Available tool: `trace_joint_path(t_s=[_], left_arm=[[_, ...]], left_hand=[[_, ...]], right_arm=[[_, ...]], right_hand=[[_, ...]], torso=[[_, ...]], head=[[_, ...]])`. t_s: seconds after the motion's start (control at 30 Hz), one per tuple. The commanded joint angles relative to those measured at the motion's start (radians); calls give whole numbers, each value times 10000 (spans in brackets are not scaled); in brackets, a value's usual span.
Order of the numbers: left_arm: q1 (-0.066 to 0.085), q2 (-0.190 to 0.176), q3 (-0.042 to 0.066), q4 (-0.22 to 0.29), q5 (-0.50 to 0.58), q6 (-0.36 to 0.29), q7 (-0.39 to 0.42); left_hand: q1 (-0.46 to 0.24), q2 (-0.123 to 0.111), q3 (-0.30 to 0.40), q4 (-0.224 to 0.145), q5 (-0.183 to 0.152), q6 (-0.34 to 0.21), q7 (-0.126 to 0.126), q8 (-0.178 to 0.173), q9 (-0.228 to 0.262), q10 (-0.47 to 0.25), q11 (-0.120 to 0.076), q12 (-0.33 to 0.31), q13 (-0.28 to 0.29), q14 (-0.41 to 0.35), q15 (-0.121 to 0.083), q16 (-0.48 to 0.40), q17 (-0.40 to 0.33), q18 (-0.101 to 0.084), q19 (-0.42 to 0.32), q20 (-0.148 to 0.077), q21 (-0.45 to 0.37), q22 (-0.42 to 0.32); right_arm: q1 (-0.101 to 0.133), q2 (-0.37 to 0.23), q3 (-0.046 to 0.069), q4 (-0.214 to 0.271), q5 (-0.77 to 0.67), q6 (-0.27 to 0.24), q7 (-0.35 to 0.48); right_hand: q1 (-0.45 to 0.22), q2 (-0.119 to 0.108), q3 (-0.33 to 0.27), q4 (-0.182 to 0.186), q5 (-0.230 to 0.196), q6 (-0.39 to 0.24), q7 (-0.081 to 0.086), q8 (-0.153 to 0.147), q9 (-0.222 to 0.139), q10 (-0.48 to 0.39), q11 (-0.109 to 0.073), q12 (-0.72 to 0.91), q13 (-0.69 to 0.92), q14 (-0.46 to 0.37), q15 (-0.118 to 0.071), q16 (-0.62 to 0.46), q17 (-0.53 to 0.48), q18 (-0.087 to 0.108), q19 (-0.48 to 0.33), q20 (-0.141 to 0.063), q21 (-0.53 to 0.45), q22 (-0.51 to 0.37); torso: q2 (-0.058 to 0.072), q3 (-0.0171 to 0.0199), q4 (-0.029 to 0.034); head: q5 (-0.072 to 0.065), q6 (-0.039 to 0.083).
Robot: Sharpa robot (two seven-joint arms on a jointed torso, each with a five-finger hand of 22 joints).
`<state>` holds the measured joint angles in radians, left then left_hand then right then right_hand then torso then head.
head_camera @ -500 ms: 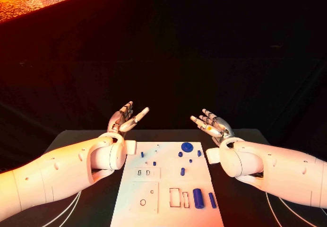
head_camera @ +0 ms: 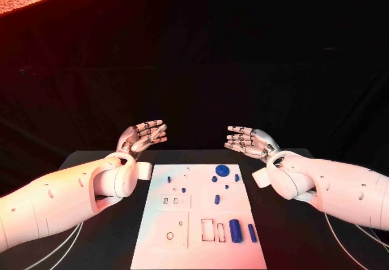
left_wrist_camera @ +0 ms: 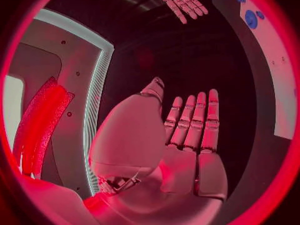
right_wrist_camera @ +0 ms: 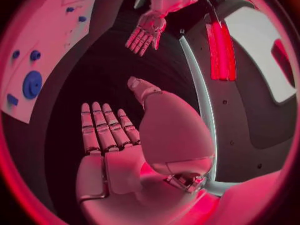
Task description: Assemble the parts on the task board
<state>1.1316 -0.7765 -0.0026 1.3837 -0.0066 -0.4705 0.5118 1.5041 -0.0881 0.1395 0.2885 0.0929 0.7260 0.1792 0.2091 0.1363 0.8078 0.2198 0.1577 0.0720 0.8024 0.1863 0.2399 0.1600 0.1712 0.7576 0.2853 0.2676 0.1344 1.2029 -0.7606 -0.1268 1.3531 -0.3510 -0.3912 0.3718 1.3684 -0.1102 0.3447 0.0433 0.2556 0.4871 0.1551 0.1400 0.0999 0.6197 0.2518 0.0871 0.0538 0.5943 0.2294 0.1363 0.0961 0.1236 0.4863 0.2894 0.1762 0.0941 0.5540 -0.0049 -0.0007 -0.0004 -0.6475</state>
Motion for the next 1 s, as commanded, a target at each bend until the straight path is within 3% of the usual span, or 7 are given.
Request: trace_joint_path(t_s=[0.03, 0.13, 0.27, 0.43, 0.63, 0.8, 1.0], left_arm=[[28, -62, 8, 266, -363, 428, 175], [48, -246, 10, 507, -538, 490, 92], [72, -463, 13, 844, -704, 595, -35], [120, -767, 20, 1332, -860, 733, -218], [197, -1097, 31, 1860, -993, 804, -383], [232, -1315, 52, 2237, -1036, 821, -452], [259, -1496, 122, 2609, -1051, 858, -511]], left_hand=[[195, 7, 211, -18, -61, 737, 641, 328, 164, 884, -179, 96, 7, 660, -190, 189, 229, 132, 520, -80, 296, 87], [462, -87, 610, -19, -62, 1239, 418, 576, 318, 1752, -461, 39, 5, 1717, -539, 602, 769, 136, 1372, -435, 909, 322], [513, -281, 1093, -18, -61, 1639, 275, 718, 484, 2462, -648, -135, -4, 2276, -772, 872, 1333, 116, 1768, -706, 1481, 600], [459, -543, 1515, -38, -78, 1697, 249, 690, 589, 2715, -696, -440, -30, 2551, -886, 1116, 1894, 95, 1949, -882, 2157, 984], [276, -865, 1876, -71, -102, 1618, 298, 589, 738, 2831, -702, -794, 0, 2695, -982, 1946, 2964, 75, 1874, -1037, 3582, 1874], [151, -1009, 2083, -83, -107, 1563, 305, 541, 892, 2845, -728, -879, 26, 2463, -1030, 3086, 3987, 89, 1567, -1092, 5026, 2798], [71, -1083, 2174, -87, -108, 1517, 297, 514, 993, 2818, -719, -878, 40, 2293, -1054, 3900, 4534, 106, 1343, -1093, 5868, 3321]], right_arm=[[82, 78, 9, -118, -3475, -137, -38], [192, 97, 17, -218, -4458, -43, -321], [321, 106, 31, -243, -5542, 100, -735], [483, 107, 61, -159, -7290, 376, -1632], [636, 136, 75, 5, -9387, 882, -2881], [702, 159, 78, 155, -10648, 1244, -3638], [728, 252, 79, 193, -11429, 1450, -4095]], right_hand=[[355, -263, 730, -809, -101, 3204, 1063, 900, 552, 3098, -411, 125, 105, 2959, -524, 670, 345, 569, 2568, -53, 1042, 333], [249, -395, 1070, -955, -153, 3616, 945, 904, 538, 3666, -559, -1, 101, 3664, -726, 813, 386, 601, 3127, -216, 1324, 400], [153, -515, 1394, -1115, -128, 4009, 810, 876, 515, 4272, -739, -160, 104, 4487, -984, 986, 488, 587, 3660, -503, 1782, 591], [61, -597, 1280, -1310, -158, 4538, 568, 888, 529, 5230, -1092, -183, 142, 6085, -1527, 1535, 982, 579, 4403, -1061, 3169, 1385], [-67, -706, 979, -1404, -106, 4956, 331, 843, 587, 5697, -1367, -234, 158, 7602, -1998, 2409, 1928, 583, 4864, -1545, 5061, 2601], [-341, -907, 1031, -1286, -110, 5112, 197, 727, 668, 5757, -1487, -250, 191, 8297, -2163, 3524, 3069, 597, 5087, -1748, 6084, 3300], [-545, -1179, 1196, -1027, -71, 5168, 127, 639, 844, 5401, -1529, -233, 293, 8701, -2197, 5503, 4643, 591, 5656, -1831, 6787, 3796]], torso=[[142, 46, 6], [256, 72, 16], [393, 105, 35], [577, 139, 75], [811, 159, 107], [988, 145, 182], [1189, 134, 233]], head=[[-24, -40], [-56, 5], [-94, 2], [-132, 21], [-219, 51], [-301, 77], [-343, 121]])
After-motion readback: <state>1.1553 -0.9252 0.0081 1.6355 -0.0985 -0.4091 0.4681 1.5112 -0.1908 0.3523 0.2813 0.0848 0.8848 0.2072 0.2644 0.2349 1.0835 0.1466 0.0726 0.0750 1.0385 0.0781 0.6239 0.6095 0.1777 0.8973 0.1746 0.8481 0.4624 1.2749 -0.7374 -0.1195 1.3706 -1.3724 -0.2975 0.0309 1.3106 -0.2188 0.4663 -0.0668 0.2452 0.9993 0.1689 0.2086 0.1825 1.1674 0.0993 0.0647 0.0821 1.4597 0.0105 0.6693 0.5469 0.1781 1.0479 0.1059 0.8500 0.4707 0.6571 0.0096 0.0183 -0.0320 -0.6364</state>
